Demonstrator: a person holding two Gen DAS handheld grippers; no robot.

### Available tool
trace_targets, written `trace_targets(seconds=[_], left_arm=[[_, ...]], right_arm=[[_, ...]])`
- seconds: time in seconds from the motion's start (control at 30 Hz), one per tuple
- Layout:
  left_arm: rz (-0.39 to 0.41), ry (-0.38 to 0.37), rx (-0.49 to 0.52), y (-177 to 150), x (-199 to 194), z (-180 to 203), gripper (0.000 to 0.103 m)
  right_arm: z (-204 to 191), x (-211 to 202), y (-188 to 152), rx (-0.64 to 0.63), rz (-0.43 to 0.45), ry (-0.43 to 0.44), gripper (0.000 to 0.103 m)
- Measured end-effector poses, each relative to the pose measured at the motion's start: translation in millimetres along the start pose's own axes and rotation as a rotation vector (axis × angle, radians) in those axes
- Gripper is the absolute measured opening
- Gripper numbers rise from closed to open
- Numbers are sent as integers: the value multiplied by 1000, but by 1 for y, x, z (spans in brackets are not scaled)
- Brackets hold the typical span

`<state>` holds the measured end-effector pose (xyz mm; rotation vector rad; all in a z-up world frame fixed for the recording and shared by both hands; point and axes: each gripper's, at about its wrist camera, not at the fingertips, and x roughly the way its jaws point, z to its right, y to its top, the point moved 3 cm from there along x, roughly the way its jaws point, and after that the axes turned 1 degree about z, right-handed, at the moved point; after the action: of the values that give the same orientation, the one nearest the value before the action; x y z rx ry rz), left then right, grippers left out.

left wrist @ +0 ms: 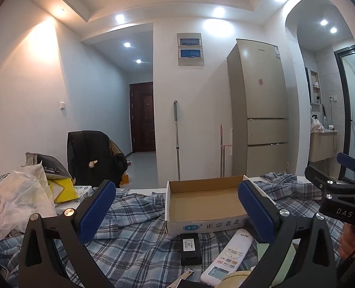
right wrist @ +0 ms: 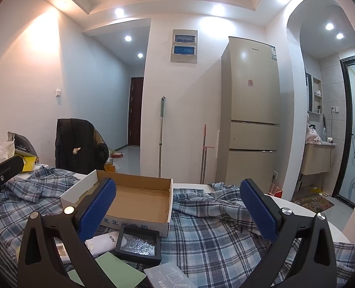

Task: Organize rigid objects

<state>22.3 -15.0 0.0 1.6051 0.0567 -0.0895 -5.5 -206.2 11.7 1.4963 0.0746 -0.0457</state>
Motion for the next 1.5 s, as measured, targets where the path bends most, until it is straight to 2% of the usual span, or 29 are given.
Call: trace_targets(seconds=[0.43, 0.73, 1.5], left_arm=[[14, -12, -26, 1, -2, -6, 103], [61, -8, -14, 2, -10, -3, 103], [61, -9, -10, 4, -12, -2, 103]], right_arm=[[5, -1, 1, 37, 14, 18, 103], [1, -8, 2, 12, 46, 19, 103], [0, -8, 3, 9, 41, 27, 103]])
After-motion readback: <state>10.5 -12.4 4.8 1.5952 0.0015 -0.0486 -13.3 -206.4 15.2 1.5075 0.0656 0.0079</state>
